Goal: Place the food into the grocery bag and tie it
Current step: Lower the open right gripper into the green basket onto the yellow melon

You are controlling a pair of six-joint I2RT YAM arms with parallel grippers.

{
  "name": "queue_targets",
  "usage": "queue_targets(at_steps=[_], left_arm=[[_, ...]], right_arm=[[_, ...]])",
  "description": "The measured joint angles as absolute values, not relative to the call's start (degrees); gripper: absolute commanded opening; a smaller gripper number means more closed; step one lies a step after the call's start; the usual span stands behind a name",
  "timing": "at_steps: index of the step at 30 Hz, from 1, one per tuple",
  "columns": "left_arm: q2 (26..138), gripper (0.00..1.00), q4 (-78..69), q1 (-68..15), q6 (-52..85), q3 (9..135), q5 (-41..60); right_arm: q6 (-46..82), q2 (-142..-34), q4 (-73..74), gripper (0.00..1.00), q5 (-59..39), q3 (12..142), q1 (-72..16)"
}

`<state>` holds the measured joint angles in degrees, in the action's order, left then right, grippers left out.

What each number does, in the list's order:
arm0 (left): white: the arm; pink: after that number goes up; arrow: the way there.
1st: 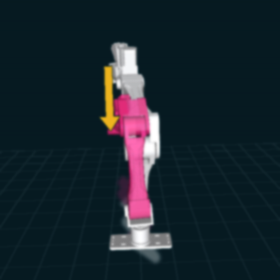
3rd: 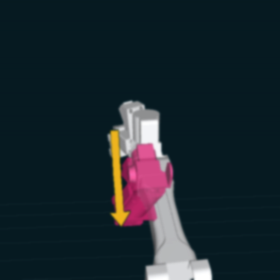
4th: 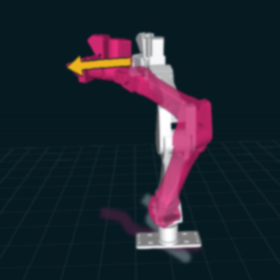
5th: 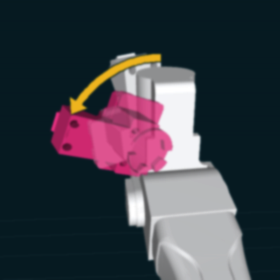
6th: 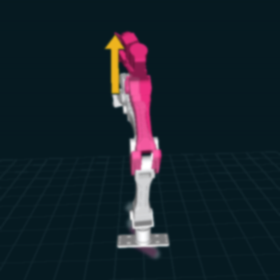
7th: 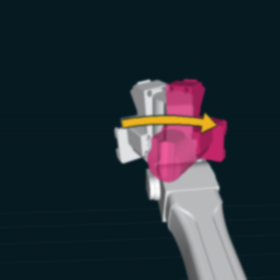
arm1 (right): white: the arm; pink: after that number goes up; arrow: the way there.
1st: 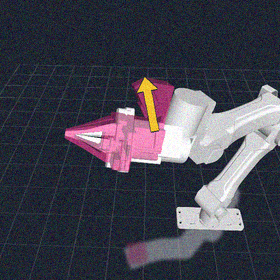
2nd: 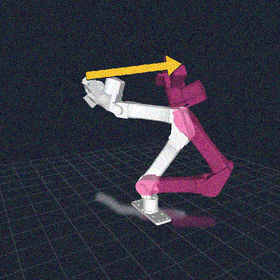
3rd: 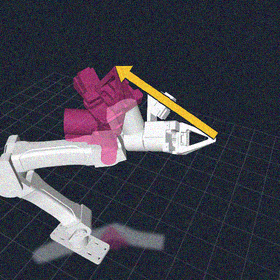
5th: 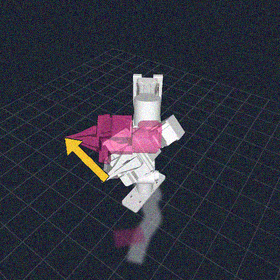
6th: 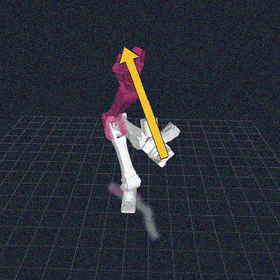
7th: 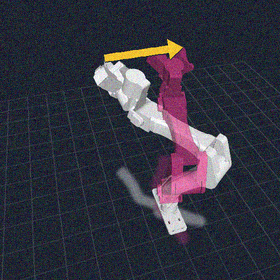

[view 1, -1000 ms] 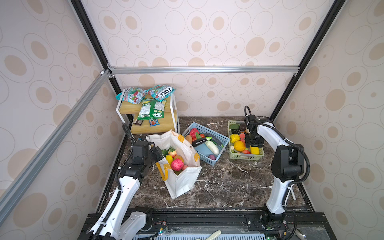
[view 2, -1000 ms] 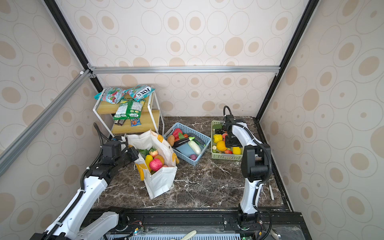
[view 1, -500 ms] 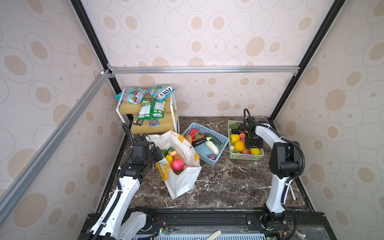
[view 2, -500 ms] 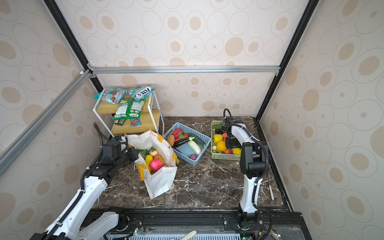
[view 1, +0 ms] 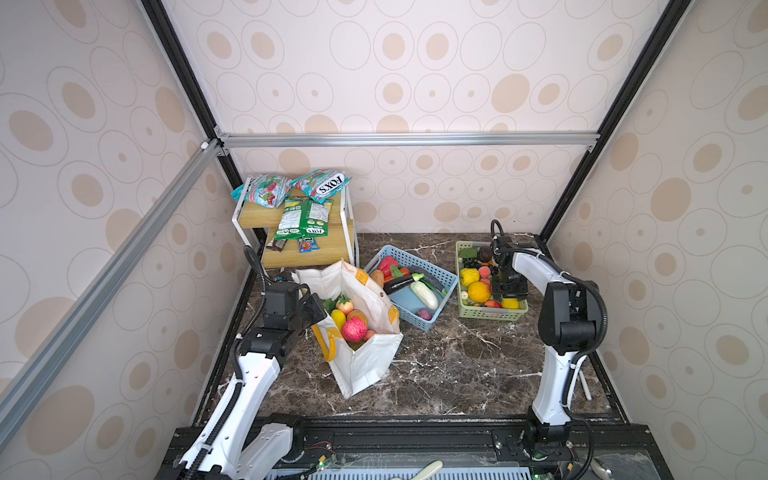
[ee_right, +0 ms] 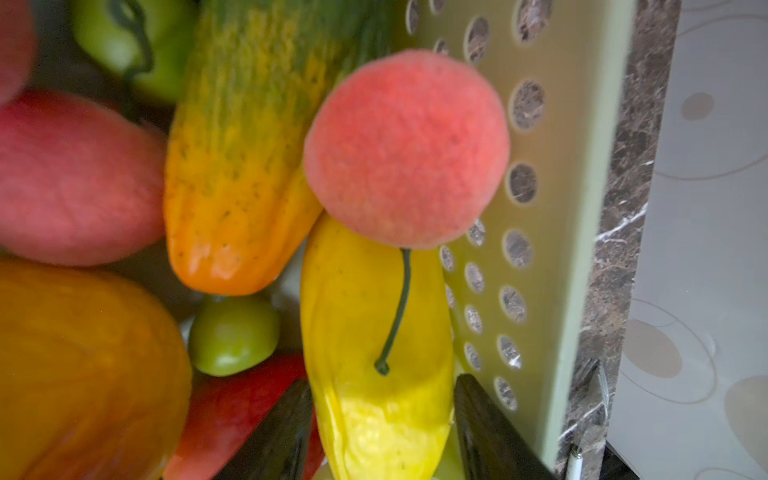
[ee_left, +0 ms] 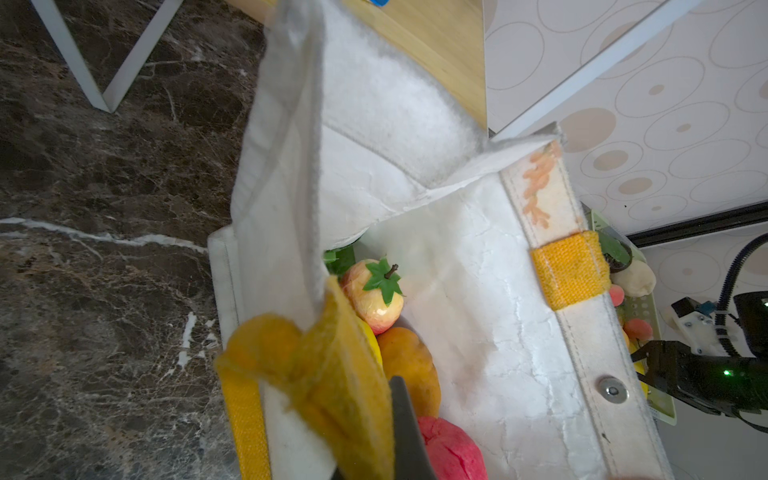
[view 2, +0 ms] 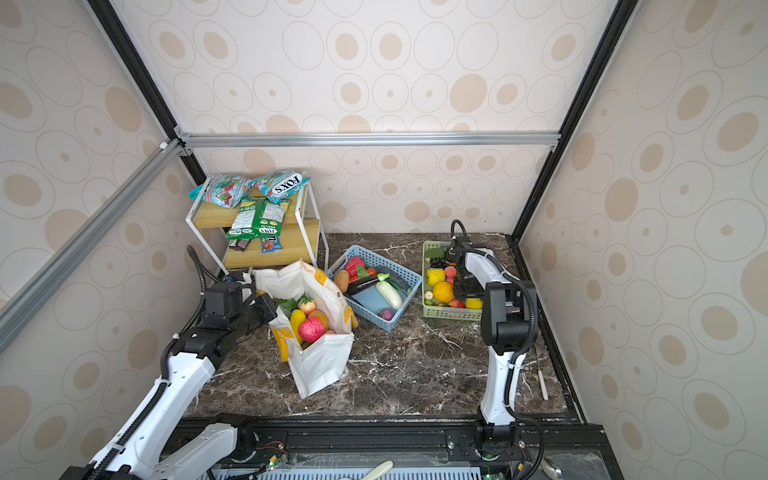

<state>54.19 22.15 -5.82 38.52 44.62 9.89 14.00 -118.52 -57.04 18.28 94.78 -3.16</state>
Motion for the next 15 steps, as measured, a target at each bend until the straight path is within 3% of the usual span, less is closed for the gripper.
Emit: queue_targets(at_steps=[8, 15], left_arm=[[54.19, 0.0, 22.39, -5.82, 38.52, 44.82, 9.91], [54.22, 0.0, 22.55, -5.82, 38.52, 44.95, 9.91]], right_arm=[[13.93, -118.93, -56.01, 0.64, 16.4, 94.15, -2.44], [13.82, -119.28, -54.83, 0.57, 16.12, 93.25, -2.24]])
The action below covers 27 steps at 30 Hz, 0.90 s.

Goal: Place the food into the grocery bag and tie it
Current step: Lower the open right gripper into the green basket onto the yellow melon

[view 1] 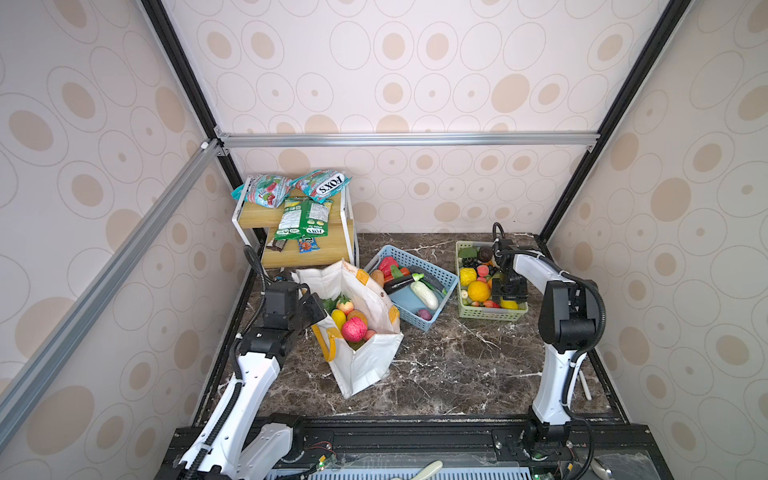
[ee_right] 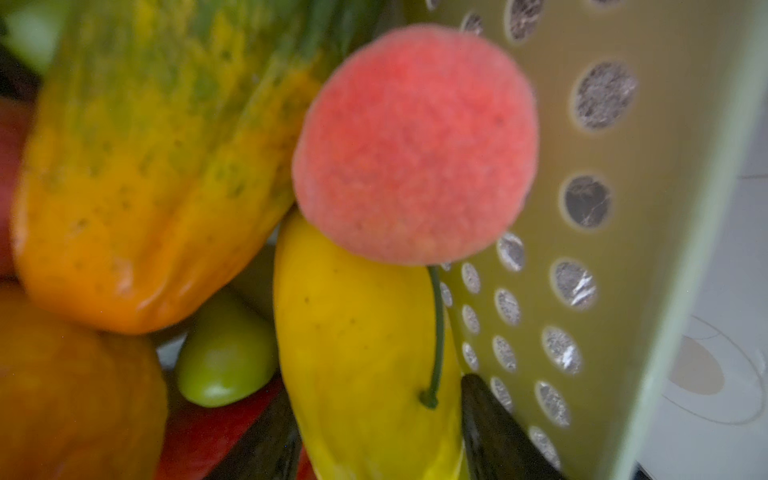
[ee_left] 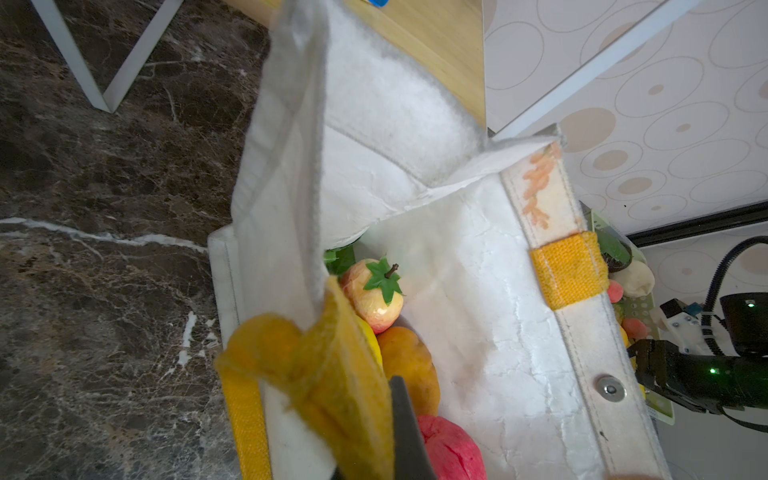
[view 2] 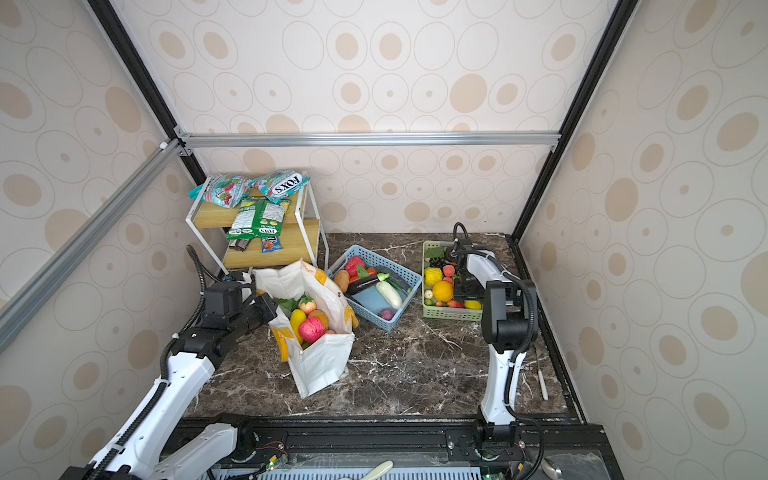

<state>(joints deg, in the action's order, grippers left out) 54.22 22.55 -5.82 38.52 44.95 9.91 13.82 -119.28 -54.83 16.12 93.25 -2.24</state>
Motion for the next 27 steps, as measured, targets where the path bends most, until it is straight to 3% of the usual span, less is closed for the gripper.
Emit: queue_targets(at_steps=[6, 27], left_arm=[[54.22, 0.0, 22.63, -5.82, 38.52, 44.95, 9.89], [54.22, 0.0, 22.65, -5.82, 38.52, 44.95, 9.89]], right_arm=[[13.78, -119.28, -54.78, 0.49, 15.16, 93.23, -2.0], [13.8, -117.23, -59.13, 0.49, 8.43, 95.55, -1.8]])
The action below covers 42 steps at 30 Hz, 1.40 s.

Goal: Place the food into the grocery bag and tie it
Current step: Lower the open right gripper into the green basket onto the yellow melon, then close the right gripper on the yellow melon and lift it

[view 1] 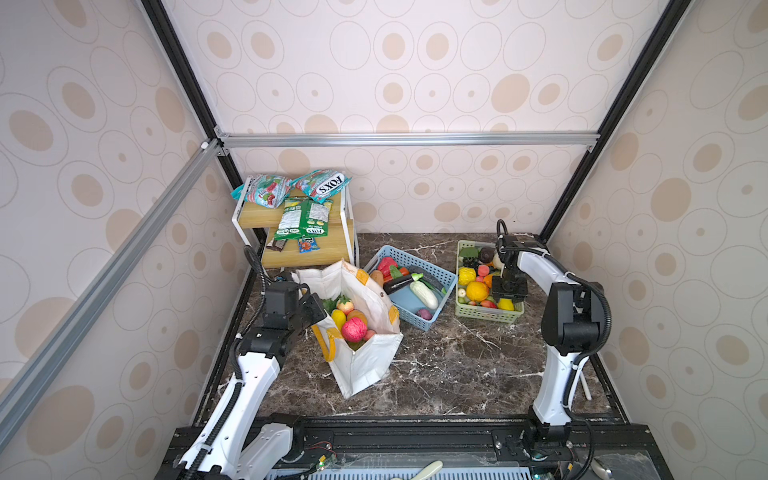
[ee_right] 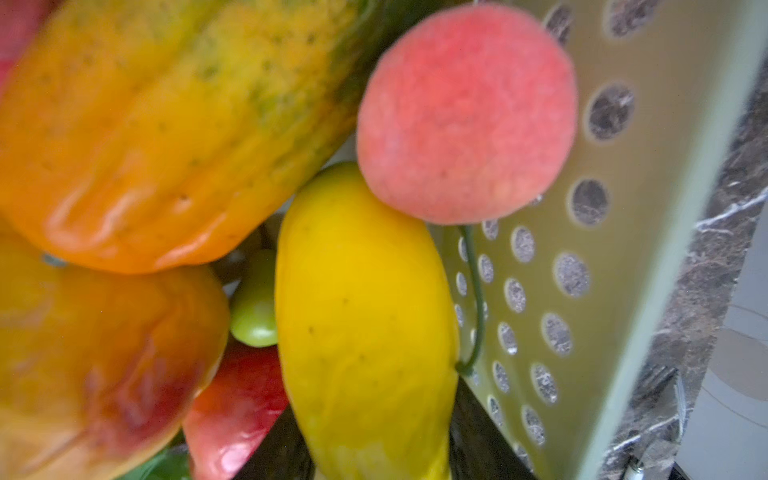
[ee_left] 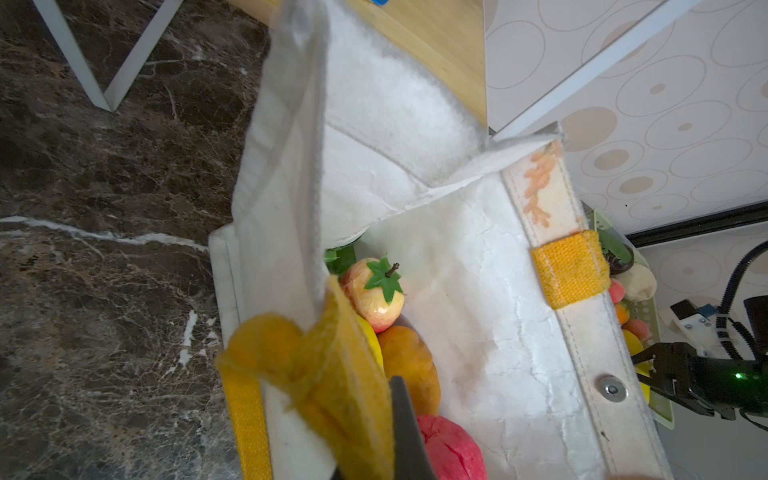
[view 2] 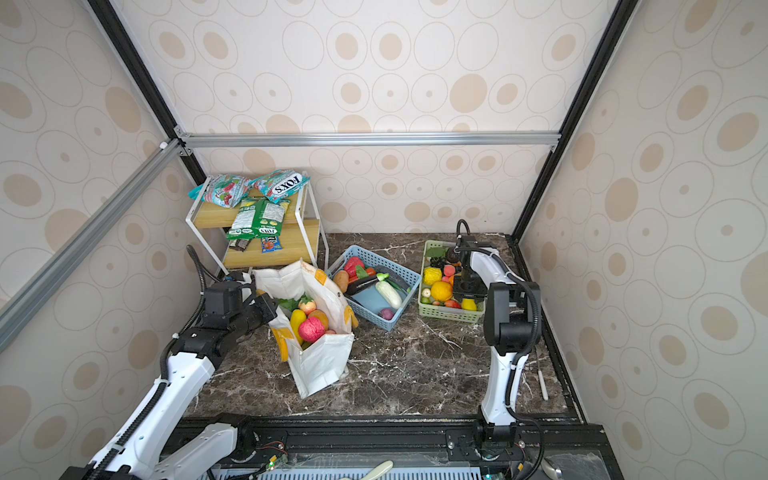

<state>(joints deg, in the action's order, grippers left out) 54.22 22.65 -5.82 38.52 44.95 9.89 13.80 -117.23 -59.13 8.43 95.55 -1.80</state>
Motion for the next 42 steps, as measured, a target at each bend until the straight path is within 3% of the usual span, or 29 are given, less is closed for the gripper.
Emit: queue_targets(at_steps=[42], left_arm=[[54.19, 0.0, 22.65, -5.82, 38.5, 44.95, 9.93]], right_arm=[[14.74, -108.79, -59.2, 0.46, -3.86, 102.35, -2.96]])
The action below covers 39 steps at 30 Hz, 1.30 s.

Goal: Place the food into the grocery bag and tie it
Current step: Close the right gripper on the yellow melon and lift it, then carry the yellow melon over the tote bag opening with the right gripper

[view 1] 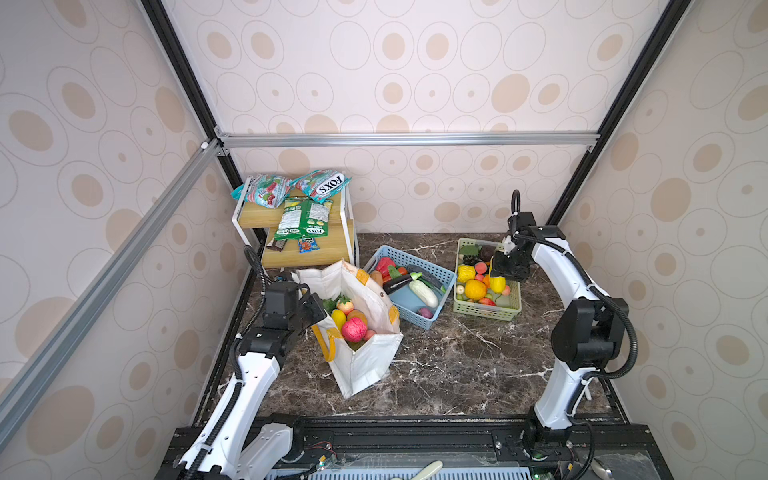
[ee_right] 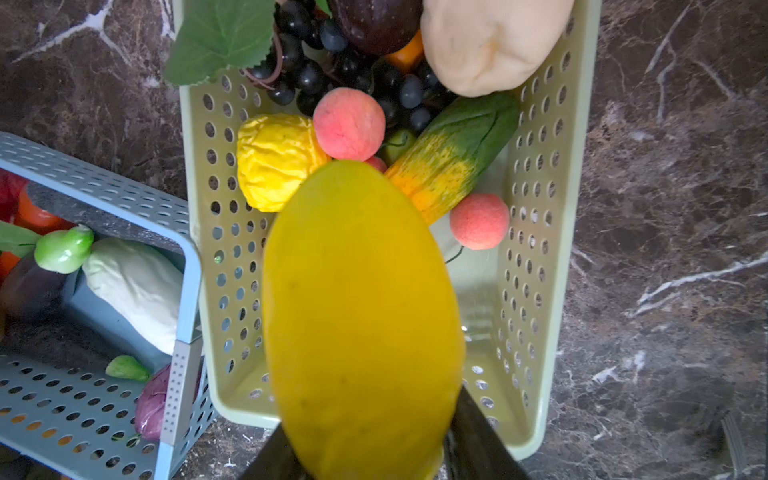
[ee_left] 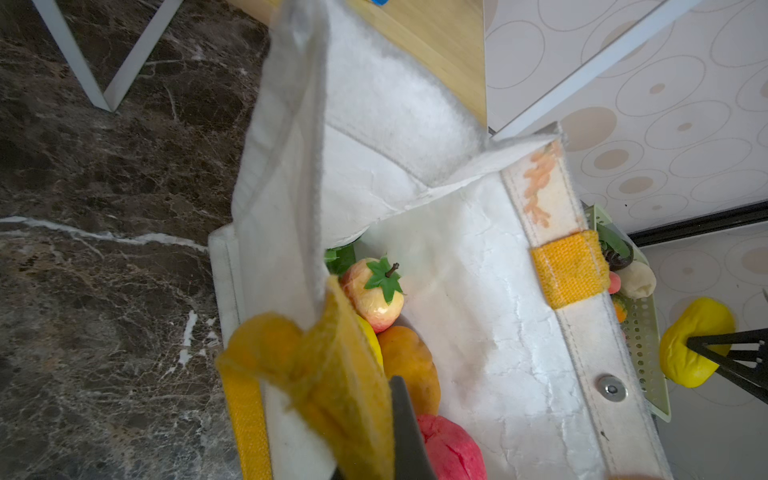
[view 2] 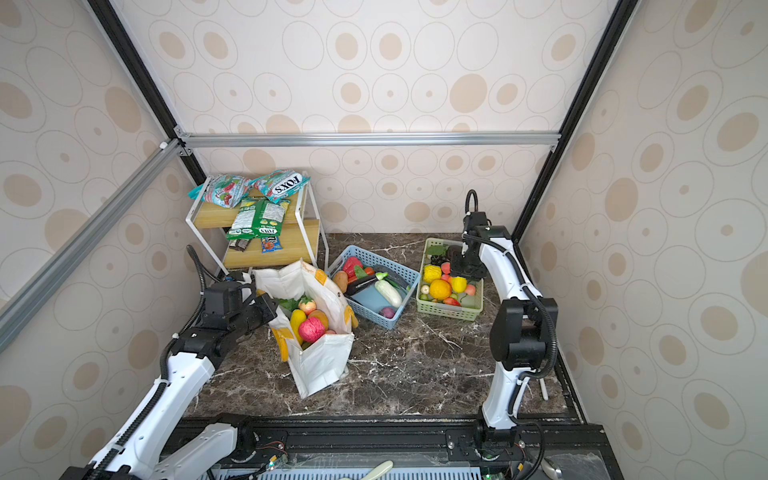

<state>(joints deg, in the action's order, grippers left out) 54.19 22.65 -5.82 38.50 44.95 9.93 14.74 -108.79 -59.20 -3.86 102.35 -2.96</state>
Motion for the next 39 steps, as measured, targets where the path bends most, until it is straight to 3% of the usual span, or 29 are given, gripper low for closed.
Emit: queue_targets(at_steps=[39], left_arm=[[54.96, 0.0, 21.93, -5.8, 38.52, 44.95, 10.2]], right_arm=[[22.04, -106.06, -58.17, 0.45, -10.57, 110.3, -26.7]])
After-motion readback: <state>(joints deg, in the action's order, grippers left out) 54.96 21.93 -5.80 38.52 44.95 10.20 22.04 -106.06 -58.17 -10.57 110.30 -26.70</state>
